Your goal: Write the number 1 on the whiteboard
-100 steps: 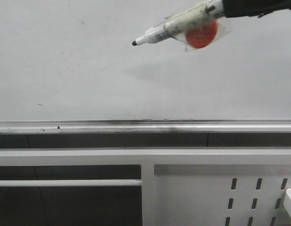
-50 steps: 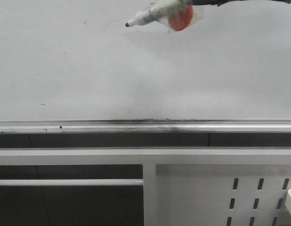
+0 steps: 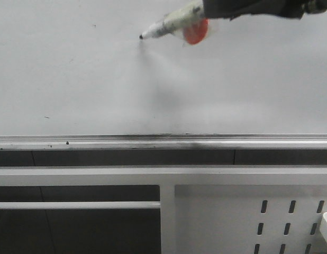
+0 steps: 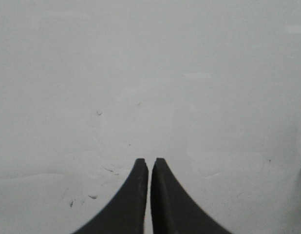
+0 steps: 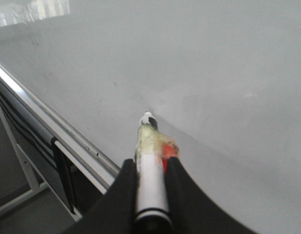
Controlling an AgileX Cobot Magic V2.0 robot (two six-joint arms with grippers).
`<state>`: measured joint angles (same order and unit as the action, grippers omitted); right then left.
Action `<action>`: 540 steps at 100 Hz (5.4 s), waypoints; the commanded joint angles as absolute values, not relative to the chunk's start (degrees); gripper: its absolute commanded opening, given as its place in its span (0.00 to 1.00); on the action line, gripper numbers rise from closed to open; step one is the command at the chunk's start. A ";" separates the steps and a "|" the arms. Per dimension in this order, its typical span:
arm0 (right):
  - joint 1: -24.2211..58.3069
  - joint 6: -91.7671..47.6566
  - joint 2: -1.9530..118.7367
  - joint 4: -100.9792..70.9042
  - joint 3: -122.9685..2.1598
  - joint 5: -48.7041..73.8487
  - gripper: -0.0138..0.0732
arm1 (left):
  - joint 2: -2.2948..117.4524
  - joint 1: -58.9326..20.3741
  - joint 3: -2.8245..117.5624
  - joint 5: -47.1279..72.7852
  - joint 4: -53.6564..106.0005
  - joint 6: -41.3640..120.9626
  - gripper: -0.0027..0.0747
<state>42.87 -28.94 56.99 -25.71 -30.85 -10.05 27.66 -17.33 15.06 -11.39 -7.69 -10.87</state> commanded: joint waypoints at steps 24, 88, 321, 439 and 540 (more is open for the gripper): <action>42.57 -29.47 68.54 -25.47 -32.79 -16.00 0.08 | 28.41 -17.17 16.64 -16.35 -6.99 -11.34 0.01; 51.03 -29.47 63.90 -22.66 -45.51 15.16 0.08 | 28.53 -22.52 16.64 -15.49 -17.06 -11.34 0.01; 51.22 -18.99 61.86 -4.32 -71.36 54.15 0.09 | 56.27 -43.37 9.91 -43.98 8.02 -5.66 0.01; 51.22 22.45 43.97 31.45 -50.06 37.56 0.09 | 84.46 -42.44 16.90 -64.45 15.73 -8.07 0.01; 51.22 22.45 43.97 31.32 -50.06 37.25 0.09 | 84.46 -42.44 15.40 -59.29 17.34 -8.07 0.01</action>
<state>51.41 22.29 44.39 29.16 -48.72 40.87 85.54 -42.69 14.99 -56.10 16.00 -7.24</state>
